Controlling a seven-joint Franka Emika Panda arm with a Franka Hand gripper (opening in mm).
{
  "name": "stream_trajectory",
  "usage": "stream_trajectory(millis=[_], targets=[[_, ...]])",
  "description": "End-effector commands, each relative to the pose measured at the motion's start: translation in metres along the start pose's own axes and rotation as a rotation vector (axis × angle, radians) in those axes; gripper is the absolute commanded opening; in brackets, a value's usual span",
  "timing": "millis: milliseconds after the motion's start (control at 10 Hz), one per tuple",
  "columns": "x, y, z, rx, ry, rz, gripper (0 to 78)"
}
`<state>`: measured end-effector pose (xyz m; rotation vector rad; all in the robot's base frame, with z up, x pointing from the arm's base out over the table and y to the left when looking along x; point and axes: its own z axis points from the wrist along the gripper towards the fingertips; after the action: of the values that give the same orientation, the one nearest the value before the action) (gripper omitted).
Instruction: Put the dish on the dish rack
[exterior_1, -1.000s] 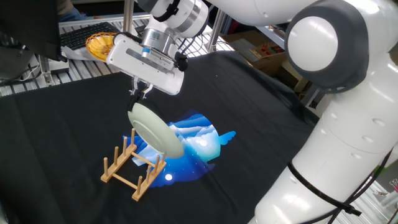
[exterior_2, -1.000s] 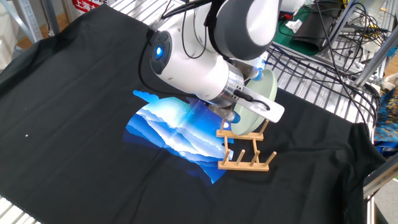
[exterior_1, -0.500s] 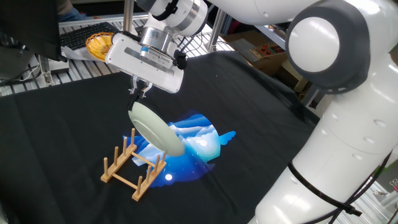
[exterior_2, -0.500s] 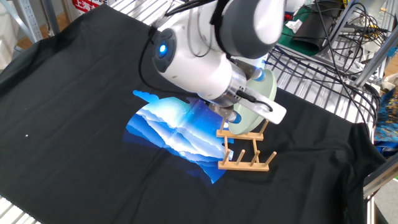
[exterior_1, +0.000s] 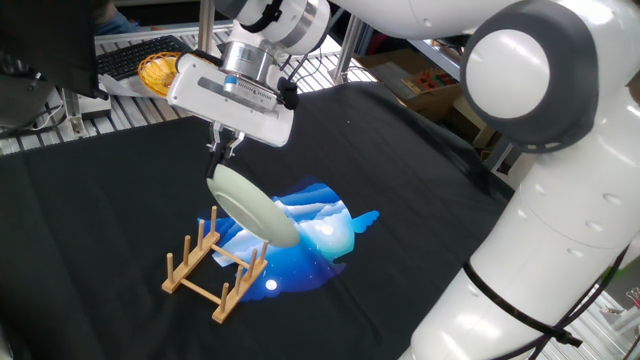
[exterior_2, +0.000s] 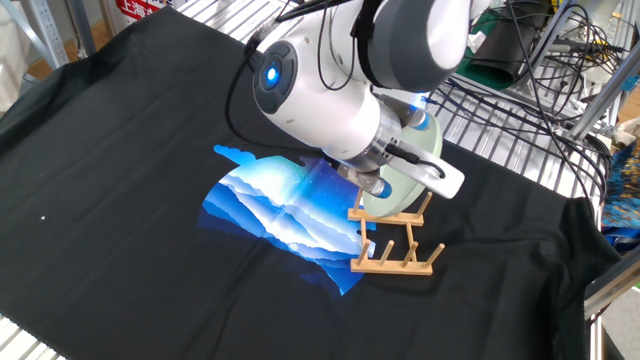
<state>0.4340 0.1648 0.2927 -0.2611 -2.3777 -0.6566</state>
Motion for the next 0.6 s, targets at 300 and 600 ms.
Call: stream_trajectory(millis=[300,600], targets=[[0.0,0.001,-0.001,-0.043,0.076,0.013,1.1],[-0.003,0.02,-0.002,-0.056,0.09,0.039,1.1]])
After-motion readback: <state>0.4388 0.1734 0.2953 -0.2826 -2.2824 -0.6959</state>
